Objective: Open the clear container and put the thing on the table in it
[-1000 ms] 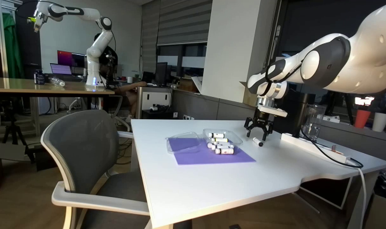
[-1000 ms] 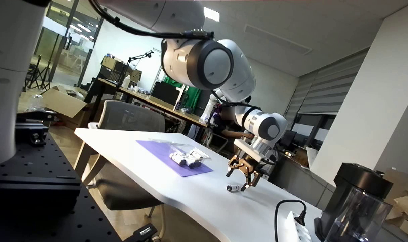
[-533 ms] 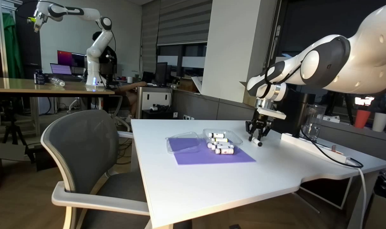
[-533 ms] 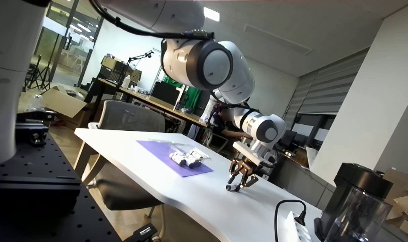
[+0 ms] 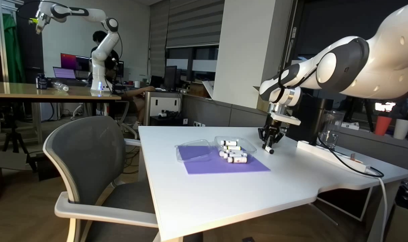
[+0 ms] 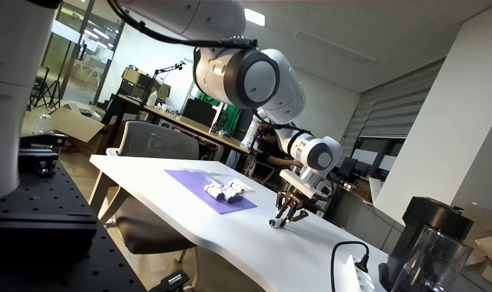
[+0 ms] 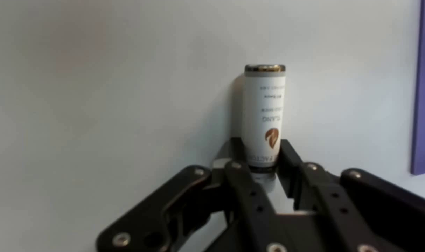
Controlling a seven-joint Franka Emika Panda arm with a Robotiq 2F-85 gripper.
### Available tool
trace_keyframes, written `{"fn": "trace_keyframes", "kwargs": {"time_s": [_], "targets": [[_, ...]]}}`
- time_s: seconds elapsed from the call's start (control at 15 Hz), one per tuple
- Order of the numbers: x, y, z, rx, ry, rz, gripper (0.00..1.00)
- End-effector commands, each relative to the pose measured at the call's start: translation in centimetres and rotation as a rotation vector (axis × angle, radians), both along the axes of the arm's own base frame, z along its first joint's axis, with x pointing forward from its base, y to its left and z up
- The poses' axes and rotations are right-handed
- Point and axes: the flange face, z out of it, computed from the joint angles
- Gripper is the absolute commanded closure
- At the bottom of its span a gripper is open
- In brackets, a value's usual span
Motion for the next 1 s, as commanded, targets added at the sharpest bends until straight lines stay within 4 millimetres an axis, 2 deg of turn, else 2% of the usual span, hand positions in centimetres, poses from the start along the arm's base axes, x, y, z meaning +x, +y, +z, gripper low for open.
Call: {"fn": "trace_keyframes", "kwargs": {"time_s": [0.0, 0.2, 0.53, 0.73, 0.93], "targets": [[1.1, 2.7, 3.0, -0.035, -0.005, 0.179, 0.93], [2.2, 6.6, 5.3, -0.091, -0.028, 0.342, 0.93], [3.3, 12.8, 7.3, -0.162, -0.030, 0.619, 0.93], [3.8, 15.3, 8.6, -0.199, -0.021, 0.790, 0.93], [4.1, 16.9, 9.9, -0.239, -0.021, 0.960, 0.93]]}}
